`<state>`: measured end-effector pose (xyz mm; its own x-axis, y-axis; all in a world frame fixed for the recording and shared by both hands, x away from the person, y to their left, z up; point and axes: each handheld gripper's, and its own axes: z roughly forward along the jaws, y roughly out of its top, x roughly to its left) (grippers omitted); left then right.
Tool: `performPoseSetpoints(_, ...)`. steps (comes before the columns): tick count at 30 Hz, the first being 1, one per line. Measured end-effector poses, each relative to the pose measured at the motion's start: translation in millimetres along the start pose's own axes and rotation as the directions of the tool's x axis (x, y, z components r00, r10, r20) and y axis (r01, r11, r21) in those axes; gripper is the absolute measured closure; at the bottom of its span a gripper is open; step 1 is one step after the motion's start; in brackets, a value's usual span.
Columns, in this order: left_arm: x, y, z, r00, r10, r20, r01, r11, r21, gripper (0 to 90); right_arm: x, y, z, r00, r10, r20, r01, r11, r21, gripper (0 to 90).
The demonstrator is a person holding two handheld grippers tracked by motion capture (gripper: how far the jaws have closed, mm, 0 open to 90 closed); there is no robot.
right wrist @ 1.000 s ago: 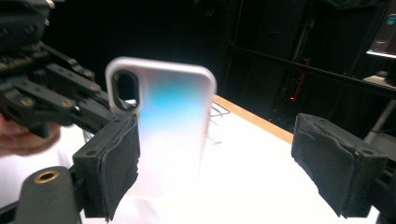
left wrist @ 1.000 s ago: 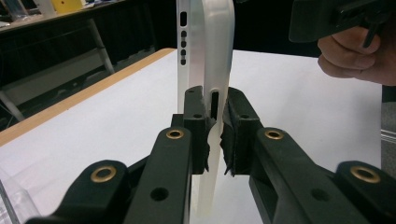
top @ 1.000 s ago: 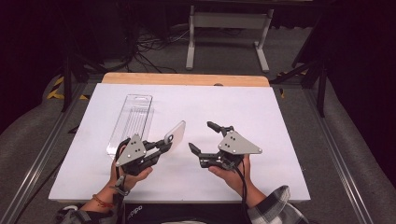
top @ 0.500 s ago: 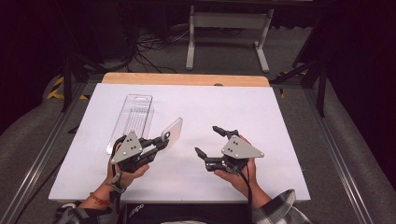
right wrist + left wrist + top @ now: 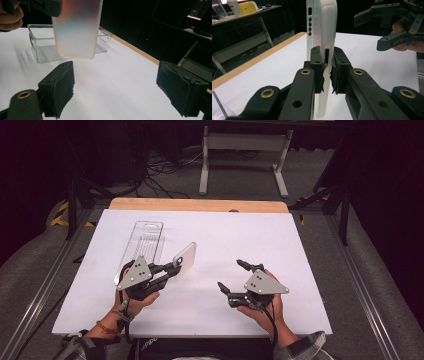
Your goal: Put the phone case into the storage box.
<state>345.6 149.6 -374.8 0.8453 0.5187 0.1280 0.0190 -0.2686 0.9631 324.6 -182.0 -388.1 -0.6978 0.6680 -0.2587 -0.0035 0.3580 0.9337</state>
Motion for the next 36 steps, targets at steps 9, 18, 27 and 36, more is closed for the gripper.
performPoseSetpoints(9,4.4,2.2,-4.9,0.9999,0.011,-0.001,-0.011,0.9999,-0.005,81.5,-7.5,-9.3,-10.4,0.9998,-0.008,0.02,0.007,1.0,0.012,14.6)
performPoseSetpoints(18,7.6,3.8,-8.5,0.9998,0.014,-0.011,-0.014,0.9998,-0.011,81.5,-10.3,-17.1,-15.5,0.9994,-0.023,0.027,0.022,0.999,0.039,14.6)
performPoseSetpoints(27,11.0,5.8,-14.5,0.9998,0.01,-0.017,-0.01,0.9998,-0.016,81.5,-10.6,-20.0,-14.3,0.9996,-0.023,0.019,0.022,0.998,0.052,14.6)
performPoseSetpoints(36,14.3,6.9,-18.9,0.9993,0.019,-0.031,-0.019,0.9995,-0.027,81.5,-10.2,-21.5,-11.8,0.9995,-0.027,0.014,0.026,0.998,0.057,14.4)
